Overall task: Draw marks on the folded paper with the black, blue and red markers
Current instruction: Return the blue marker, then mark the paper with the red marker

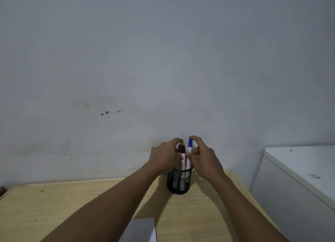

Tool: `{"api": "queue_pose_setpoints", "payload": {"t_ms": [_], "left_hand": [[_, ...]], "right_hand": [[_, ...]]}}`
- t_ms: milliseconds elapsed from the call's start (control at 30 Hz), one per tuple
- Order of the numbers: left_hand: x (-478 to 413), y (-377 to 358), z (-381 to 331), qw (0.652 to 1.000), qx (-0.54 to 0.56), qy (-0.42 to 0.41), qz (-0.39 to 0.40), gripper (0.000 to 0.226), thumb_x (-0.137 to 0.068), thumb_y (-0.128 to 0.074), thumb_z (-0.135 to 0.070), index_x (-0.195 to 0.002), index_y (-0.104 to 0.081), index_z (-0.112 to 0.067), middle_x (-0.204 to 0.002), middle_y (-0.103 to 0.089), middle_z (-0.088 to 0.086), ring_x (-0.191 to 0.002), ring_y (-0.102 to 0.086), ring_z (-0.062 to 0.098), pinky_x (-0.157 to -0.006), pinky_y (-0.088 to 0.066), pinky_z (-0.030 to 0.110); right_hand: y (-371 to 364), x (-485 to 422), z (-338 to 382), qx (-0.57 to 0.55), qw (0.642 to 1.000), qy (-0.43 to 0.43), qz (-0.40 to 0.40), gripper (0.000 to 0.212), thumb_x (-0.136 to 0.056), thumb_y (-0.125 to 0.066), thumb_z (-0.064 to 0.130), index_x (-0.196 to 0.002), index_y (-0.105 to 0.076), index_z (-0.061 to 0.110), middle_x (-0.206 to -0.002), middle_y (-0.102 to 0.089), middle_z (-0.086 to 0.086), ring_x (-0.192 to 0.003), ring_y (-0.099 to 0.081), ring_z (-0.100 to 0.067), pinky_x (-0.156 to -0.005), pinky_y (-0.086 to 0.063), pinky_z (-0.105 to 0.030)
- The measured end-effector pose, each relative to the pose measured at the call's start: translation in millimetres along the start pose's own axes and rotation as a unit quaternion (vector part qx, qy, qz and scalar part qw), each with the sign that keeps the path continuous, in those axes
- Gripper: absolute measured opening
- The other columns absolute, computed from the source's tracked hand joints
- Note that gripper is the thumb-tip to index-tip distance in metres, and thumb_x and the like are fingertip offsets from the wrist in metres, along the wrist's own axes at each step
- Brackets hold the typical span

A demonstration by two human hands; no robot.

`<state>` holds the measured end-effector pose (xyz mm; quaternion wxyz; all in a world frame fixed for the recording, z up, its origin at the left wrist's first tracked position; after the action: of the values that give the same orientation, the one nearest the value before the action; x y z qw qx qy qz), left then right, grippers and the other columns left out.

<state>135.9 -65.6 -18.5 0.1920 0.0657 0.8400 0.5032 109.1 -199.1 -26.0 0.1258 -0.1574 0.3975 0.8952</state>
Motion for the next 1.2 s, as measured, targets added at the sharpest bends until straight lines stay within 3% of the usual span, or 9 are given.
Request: {"api": "queue_pose_setpoints", "payload": {"t_ms": [100,233,300,533,700,767,867,1033,1200], "left_hand": [[-6,-6,0,1.0,-0.017,-0.013,-0.005,0.044,-0.096,-0.056,-0.028,-0.139,-0.049,-0.034,-0.127,-0.068,-0.002,-0.115,-0.062,0.024,-0.096,-0.047,0.049],[-10,-6,6,0.999,-0.009,-0.002,-0.038,0.032,-0.096,-0.058,-0.028,-0.128,-0.059,-0.031,-0.118,-0.072,-0.003,-0.109,-0.064,0.022,-0.098,-0.042,0.047],[-9,-3,7,0.999,0.002,0.006,-0.052,0.028,-0.096,-0.058,-0.027,-0.124,-0.06,-0.029,-0.116,-0.073,-0.002,-0.108,-0.064,0.021,-0.098,-0.04,0.046],[5,36,8,0.99,0.062,0.008,-0.127,0.02,-0.096,-0.059,-0.026,-0.115,-0.057,-0.03,-0.108,-0.074,-0.006,-0.1,-0.068,0.018,-0.095,-0.041,0.044],[33,109,18,0.951,0.214,0.022,-0.223,0.018,-0.091,-0.067,-0.027,-0.104,-0.058,-0.034,-0.095,-0.074,-0.011,-0.086,-0.07,0.013,-0.09,-0.052,0.05],[51,137,23,0.922,0.302,0.037,-0.241,0.017,-0.089,-0.07,-0.026,-0.103,-0.06,-0.03,-0.093,-0.074,-0.008,-0.088,-0.07,0.013,-0.08,-0.055,0.04],[84,171,30,0.875,0.409,0.066,-0.249,0.024,-0.088,-0.072,-0.022,-0.109,-0.06,-0.02,-0.097,-0.073,0.006,-0.091,-0.069,0.02,-0.066,-0.049,0.025],[138,189,33,0.858,0.474,0.073,-0.186,0.028,-0.087,-0.074,-0.026,-0.112,-0.064,-0.018,-0.1,-0.074,0.005,-0.081,-0.068,0.017,-0.063,-0.047,0.02],[184,195,38,0.864,0.467,0.052,-0.18,0.019,-0.085,-0.077,-0.022,-0.099,-0.072,-0.012,-0.094,-0.077,0.01,-0.069,-0.067,0.013,-0.058,-0.049,0.012]], "right_hand": [[-10,-4,-6,0.0,1.0,0.012,0.017,0.053,-0.095,-0.063,0.025,-0.143,-0.042,0.036,-0.084,-0.067,0.004,-0.082,-0.064,-0.017,-0.067,-0.055,-0.036],[-14,-8,-11,0.019,1.0,0.02,0.015,0.043,-0.097,-0.058,0.026,-0.139,-0.051,0.032,-0.115,-0.062,0.002,-0.109,-0.058,-0.019,-0.09,-0.054,-0.045],[-17,-8,-14,0.035,0.999,0.023,0.021,0.038,-0.099,-0.054,0.027,-0.138,-0.053,0.031,-0.119,-0.058,0.001,-0.113,-0.055,-0.019,-0.093,-0.052,-0.046],[3,2,4,0.009,0.999,0.032,-0.023,0.043,-0.103,-0.046,0.025,-0.145,-0.047,0.032,-0.123,-0.054,0.002,-0.115,-0.053,-0.015,-0.092,-0.054,-0.042],[17,17,57,-0.109,0.993,0.042,-0.009,0.038,-0.094,-0.064,0.038,-0.131,-0.061,0.03,-0.116,-0.063,0.009,-0.099,-0.059,-0.004,-0.075,-0.046,-0.013],[18,24,80,-0.173,0.984,0.034,0.025,0.037,-0.09,-0.07,0.039,-0.126,-0.065,0.028,-0.11,-0.069,0.008,-0.093,-0.064,-0.004,-0.068,-0.046,-0.01],[31,40,107,-0.33,0.944,-0.001,0.012,0.022,-0.089,-0.075,0.024,-0.11,-0.074,0.016,-0.094,-0.077,-0.003,-0.082,-0.07,-0.016,-0.067,-0.054,-0.024],[31,73,148,-0.6,0.795,-0.088,0.02,0.012,-0.091,-0.072,0.019,-0.097,-0.074,0.009,-0.08,-0.072,-0.005,-0.068,-0.065,-0.015,-0.068,-0.053,-0.031],[8,108,197,-0.591,0.799,-0.09,0.067,0.01,-0.09,-0.073,0.018,-0.095,-0.075,0.01,-0.08,-0.07,-0.005,-0.065,-0.062,-0.015,-0.064,-0.05,-0.03]]}}
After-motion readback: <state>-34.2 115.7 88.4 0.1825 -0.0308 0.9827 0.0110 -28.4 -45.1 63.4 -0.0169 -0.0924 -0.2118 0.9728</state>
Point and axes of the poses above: each hand's wrist, its own x-axis away from the middle knuckle, its own y-axis out of the back of the hand, z = x × y, the point moved 9 cm from there along -x, towards the middle knuckle
